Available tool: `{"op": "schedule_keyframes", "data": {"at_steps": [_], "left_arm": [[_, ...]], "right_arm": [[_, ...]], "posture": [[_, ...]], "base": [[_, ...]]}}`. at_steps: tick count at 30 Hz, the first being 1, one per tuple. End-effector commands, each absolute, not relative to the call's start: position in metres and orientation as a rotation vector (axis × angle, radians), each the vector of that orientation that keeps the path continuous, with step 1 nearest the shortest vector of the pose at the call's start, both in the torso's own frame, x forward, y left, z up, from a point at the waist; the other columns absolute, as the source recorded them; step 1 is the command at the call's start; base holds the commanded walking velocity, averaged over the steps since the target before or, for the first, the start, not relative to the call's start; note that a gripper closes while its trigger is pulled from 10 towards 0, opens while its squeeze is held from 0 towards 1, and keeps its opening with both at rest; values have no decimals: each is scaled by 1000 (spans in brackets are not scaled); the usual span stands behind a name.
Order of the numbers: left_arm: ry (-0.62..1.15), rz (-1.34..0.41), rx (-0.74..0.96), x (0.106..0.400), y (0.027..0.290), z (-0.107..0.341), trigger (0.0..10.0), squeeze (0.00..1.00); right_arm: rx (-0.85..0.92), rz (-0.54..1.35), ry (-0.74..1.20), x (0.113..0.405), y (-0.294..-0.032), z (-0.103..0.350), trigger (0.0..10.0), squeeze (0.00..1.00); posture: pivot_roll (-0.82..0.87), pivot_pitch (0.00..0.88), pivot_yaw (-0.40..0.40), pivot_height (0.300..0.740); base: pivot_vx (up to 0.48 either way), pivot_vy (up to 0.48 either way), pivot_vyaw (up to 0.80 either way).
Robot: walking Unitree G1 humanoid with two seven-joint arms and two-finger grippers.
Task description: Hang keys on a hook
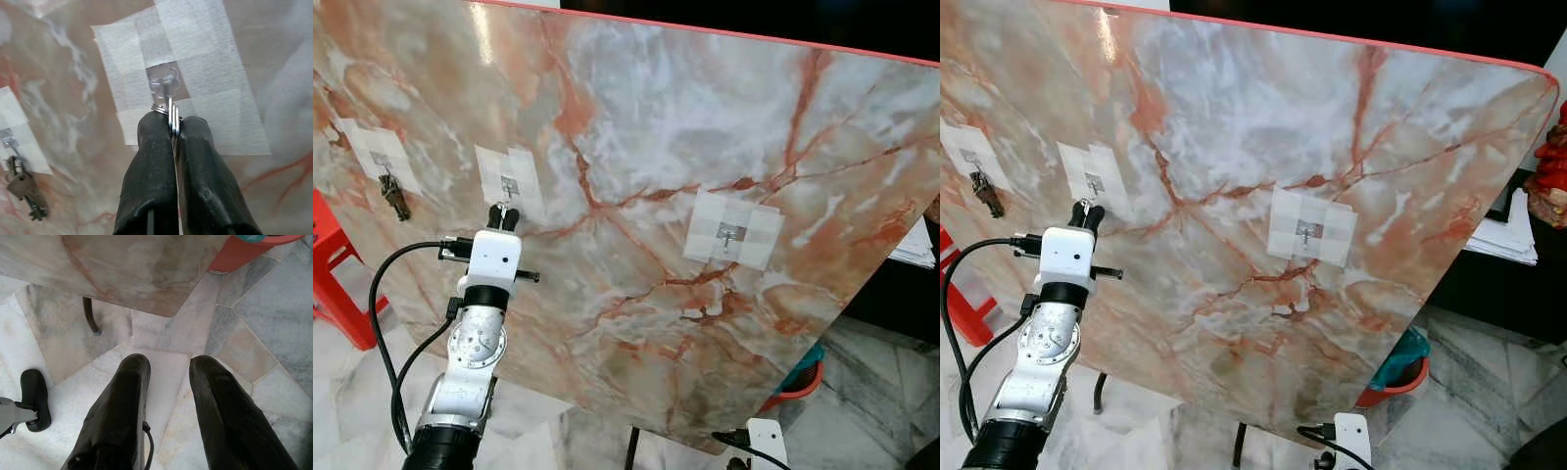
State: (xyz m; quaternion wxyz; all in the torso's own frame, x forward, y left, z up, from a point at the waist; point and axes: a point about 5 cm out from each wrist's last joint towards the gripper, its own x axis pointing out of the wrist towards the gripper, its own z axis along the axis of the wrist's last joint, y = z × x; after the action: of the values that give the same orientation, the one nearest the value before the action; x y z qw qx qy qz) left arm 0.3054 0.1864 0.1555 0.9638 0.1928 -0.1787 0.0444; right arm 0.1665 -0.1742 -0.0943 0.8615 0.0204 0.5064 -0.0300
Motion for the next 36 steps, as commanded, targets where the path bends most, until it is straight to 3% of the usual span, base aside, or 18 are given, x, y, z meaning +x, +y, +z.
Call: {"op": "schedule_keyframes", "data": {"at_steps": [1, 24, 36], "left_arm": [[-372, 67, 378, 308, 181, 159, 10000, 0], [-354, 67, 301, 315, 180, 162, 10000, 0], [-300, 109, 154, 314, 191, 158, 10000, 0]], "right_arm": [[39, -69, 1055, 172, -175, -92, 10000, 0], [33, -71, 1052, 174, -179, -91, 10000, 0], [34, -66, 1051, 174, -179, -91, 10000, 0]], "posture": [[-47, 0, -90, 740], [-49, 0, -94, 740], [-47, 0, -94, 740]], "base": [[0, 0, 0], [0, 0, 0], [0, 0, 0]]}}
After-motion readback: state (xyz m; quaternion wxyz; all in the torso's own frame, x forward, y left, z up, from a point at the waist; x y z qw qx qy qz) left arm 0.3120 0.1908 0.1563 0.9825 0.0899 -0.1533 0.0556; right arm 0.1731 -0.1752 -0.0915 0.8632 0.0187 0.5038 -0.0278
